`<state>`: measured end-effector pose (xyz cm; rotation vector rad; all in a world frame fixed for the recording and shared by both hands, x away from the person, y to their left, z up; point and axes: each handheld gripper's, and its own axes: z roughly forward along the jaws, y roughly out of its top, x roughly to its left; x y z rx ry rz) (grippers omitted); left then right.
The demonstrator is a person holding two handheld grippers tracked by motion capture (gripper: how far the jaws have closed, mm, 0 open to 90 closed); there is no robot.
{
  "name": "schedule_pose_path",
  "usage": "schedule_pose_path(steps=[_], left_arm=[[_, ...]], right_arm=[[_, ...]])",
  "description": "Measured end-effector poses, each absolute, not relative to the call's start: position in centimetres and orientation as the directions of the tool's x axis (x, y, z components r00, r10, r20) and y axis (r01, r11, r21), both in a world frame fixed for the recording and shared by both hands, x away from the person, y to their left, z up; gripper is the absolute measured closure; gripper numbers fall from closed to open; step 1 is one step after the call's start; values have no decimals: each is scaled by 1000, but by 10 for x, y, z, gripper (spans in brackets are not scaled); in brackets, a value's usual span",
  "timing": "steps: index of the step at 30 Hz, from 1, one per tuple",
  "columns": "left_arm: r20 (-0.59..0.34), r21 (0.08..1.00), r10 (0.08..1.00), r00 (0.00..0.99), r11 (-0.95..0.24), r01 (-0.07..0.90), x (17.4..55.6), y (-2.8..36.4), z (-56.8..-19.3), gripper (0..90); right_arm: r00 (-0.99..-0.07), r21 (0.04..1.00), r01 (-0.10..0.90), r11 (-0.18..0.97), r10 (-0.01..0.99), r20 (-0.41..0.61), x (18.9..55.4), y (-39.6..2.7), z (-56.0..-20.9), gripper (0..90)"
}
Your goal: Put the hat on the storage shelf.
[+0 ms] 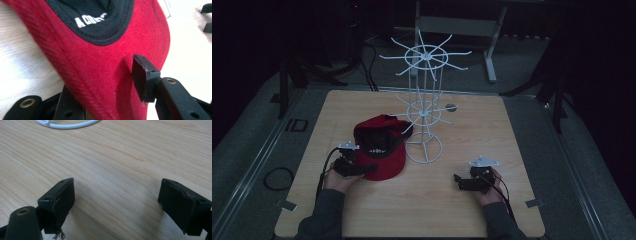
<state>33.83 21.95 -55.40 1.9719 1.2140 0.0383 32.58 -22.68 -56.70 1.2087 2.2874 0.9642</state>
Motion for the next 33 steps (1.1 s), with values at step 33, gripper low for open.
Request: schedule_pose_path(steps=[33], left_arm=[[-381,738,801,462,-37,673,306,247,-537,853]], right_arm=[[-559,720,570,395,829,-13,326,-227,-567,137]])
